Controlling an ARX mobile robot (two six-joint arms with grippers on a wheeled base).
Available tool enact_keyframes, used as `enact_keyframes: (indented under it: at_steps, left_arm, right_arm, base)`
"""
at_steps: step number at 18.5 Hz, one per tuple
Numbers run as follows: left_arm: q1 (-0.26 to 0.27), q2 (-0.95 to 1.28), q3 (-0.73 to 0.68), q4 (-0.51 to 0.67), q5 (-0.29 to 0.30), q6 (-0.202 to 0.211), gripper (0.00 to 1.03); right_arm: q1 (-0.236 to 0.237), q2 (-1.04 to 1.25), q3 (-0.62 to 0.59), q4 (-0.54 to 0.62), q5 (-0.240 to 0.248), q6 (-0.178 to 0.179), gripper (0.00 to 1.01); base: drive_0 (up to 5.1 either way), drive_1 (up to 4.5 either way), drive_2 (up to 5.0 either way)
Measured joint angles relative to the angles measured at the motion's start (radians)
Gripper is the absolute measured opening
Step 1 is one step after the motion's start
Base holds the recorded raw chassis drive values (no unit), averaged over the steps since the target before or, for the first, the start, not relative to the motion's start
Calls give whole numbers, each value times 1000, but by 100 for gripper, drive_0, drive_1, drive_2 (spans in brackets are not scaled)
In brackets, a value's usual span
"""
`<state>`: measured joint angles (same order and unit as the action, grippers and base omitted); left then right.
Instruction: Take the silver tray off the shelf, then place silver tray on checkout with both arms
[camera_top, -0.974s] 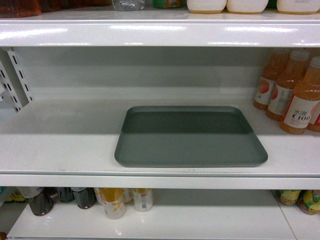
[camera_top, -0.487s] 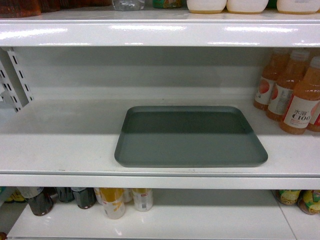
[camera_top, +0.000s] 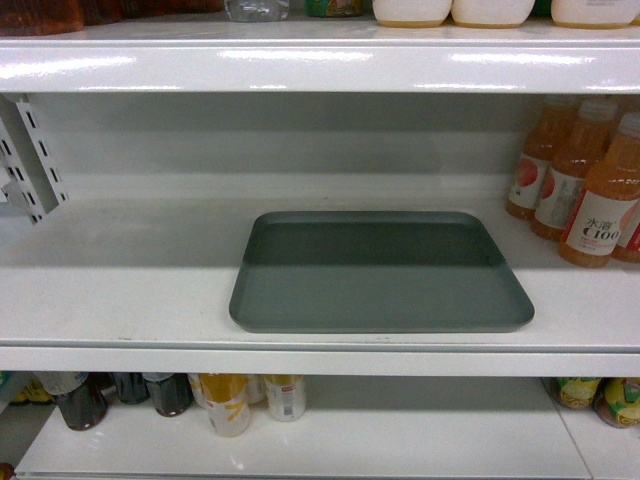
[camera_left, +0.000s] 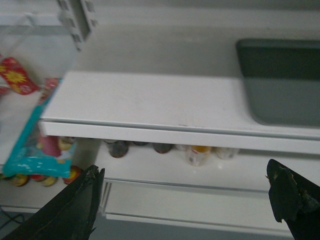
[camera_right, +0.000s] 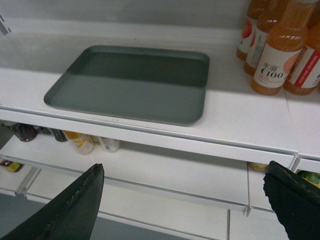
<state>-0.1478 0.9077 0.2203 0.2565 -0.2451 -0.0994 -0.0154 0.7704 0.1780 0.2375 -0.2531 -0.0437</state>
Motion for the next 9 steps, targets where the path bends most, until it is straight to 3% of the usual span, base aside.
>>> enact_keyframes:
  at_steps: [2, 4, 6, 9]
  left_arm:
    - [10, 330, 92, 164, 52, -32, 98]
    - [7, 620, 237, 229, 85, -52, 98]
    - [-15, 874, 411, 181, 135, -56, 98]
    - [-48, 1073, 624, 116, 139, -75, 98]
  right_arm:
    - [35, 274, 63, 151, 40, -2, 98]
    - [56, 533, 174, 251, 67, 10, 98]
    - [68, 771, 299, 270, 80, 39, 98]
    - [68, 981, 452, 273, 121, 72, 98]
  base:
    - [0, 0, 0]
    - [0, 0, 0]
    - [0, 0, 0]
    - [0, 0, 0]
